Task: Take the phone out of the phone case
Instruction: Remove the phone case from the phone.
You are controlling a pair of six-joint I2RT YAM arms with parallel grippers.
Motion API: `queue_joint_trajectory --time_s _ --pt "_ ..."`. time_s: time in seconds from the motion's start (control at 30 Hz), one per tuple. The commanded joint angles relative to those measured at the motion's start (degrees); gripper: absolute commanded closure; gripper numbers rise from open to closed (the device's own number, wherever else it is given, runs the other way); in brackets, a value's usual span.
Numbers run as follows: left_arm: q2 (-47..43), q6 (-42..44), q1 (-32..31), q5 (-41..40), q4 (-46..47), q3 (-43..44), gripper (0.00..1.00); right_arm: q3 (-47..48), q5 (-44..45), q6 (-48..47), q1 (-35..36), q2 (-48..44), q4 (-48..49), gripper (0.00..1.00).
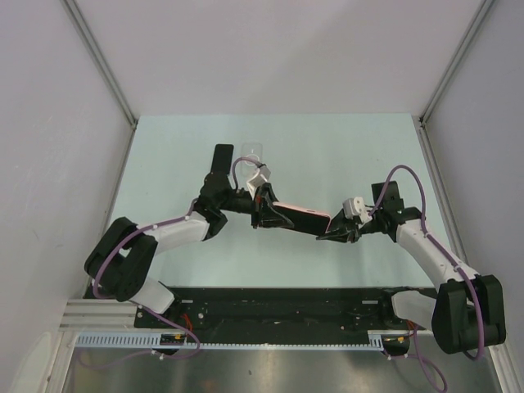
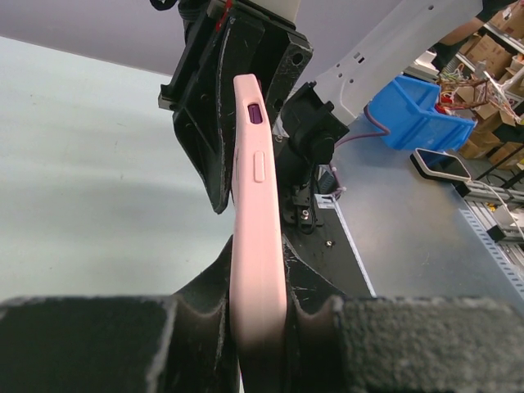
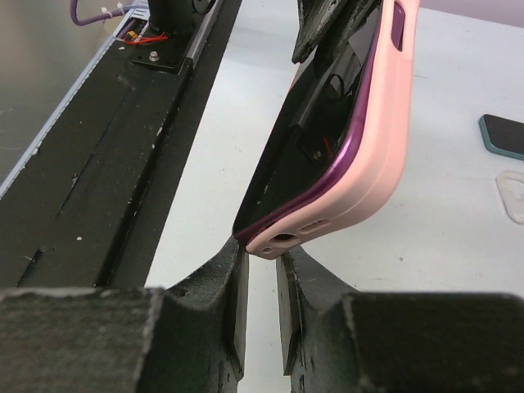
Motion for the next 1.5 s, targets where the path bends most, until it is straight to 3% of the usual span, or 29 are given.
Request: queue_joint_trajectory --time_s 0.0,0.27,0.73,0.93,1.1,1.3,1.47 --pt "-0.61 -5.04 -6.16 15.54 3.07 2.84 1.00 0.44 5.61 -6.81 -0.44 -0.35 5.53 1.00" --pt "-0.44 -5.48 -7.04 17.39 3.07 3.02 1.00 0.00 6.31 -9.45 -0.62 -0.70 5.08 1.00" --pt "-0.61 -5.56 -8.35 20.81 3.07 3.11 1.00 -2.55 10.35 2.58 -0.71 -0.61 17.47 0.97" --pt "-0.70 -5.56 -8.79 21.78 3.07 3.11 1.00 -4.66 14.13 13.92 -0.79 -0.26 28.36 0.96" --pt "-0.70 -5.48 -8.97 21.87 3.07 3.20 0.99 -4.57 14.93 16.12 -0.71 0.36 29.16 0.95" --pt "-0.61 -4.42 -8.18 16.09 3.25 3.11 1.00 -4.66 10.28 18.67 -1.84 -0.52 30.66 0.87" --pt "-0.70 -4.07 -5.11 11.07 3.25 2.85 1.00 -4.57 5.44 18.85 -3.25 -1.84 29.96 0.74"
